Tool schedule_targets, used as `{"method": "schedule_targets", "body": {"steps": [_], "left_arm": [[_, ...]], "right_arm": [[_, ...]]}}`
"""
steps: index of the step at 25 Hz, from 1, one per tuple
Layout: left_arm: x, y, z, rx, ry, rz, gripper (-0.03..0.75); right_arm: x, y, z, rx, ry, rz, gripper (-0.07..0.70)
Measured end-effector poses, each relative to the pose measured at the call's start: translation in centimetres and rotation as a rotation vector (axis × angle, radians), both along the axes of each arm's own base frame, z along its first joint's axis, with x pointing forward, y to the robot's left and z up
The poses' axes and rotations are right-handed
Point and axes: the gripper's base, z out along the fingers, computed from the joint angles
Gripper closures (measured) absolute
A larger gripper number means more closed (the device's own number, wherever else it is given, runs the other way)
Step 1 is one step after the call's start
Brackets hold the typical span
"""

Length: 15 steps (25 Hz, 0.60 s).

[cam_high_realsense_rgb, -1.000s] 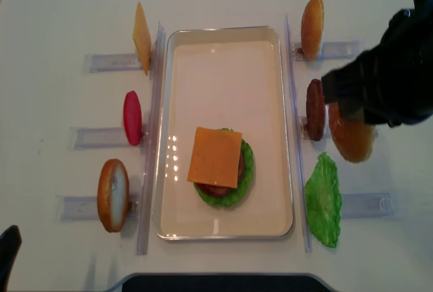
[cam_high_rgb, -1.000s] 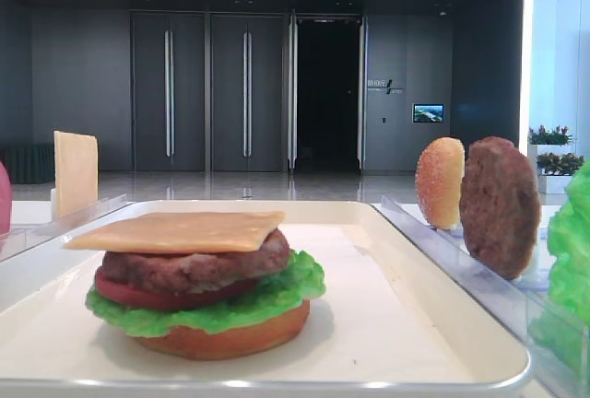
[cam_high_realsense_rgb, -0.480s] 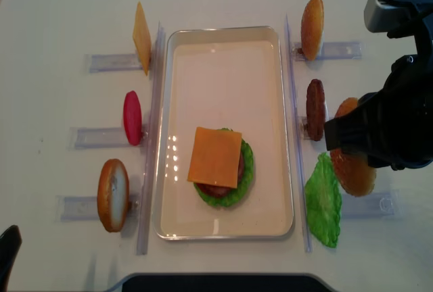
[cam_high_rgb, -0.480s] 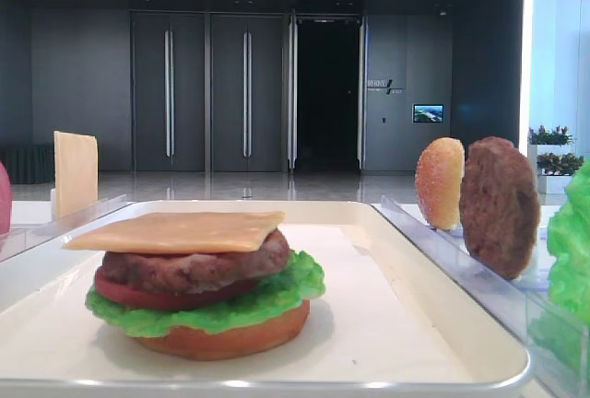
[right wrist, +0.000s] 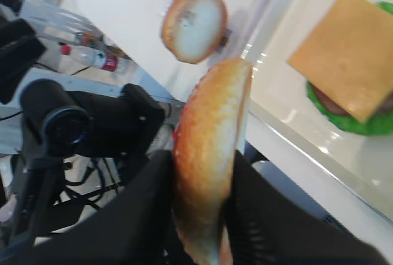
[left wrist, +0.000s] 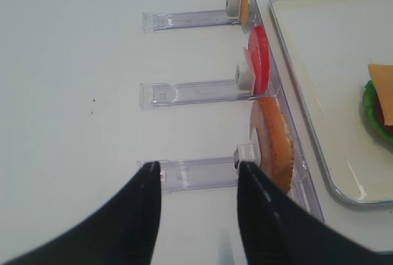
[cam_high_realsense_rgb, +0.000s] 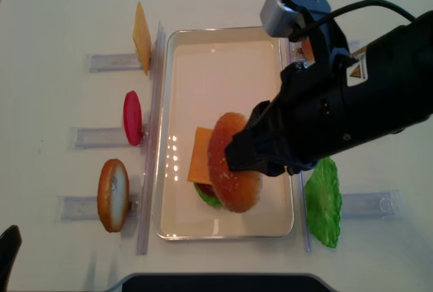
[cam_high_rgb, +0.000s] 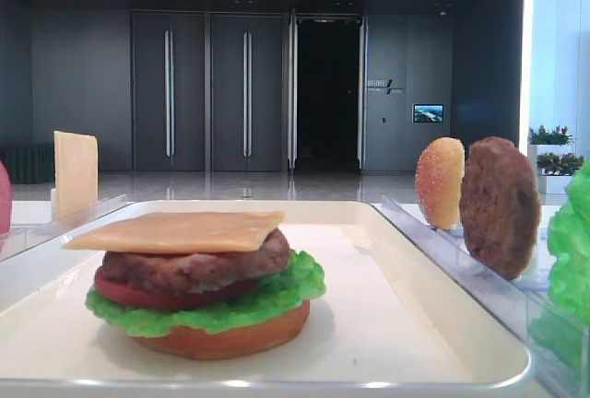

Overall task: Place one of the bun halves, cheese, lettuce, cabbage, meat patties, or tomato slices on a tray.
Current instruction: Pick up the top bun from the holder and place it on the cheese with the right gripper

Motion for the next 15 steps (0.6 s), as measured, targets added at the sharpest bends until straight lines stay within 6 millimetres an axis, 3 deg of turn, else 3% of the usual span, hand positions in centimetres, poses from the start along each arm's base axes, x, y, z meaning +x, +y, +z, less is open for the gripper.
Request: {"method": "schedule_targets", "body": {"steps": [7,15], "left_arm": [[0.0,0.0,0.0,0.0,0.0,0.0,0.398],[0.0,0.0,0.0,0.0,0.0,0.0,0.398]], "right_arm": [[0.2,1.3,-1.5,0.164,-0.015,0.042,0.413],[1.5,-0.5,-5.3,0.265,0.024,-0.068,0.413]]}}
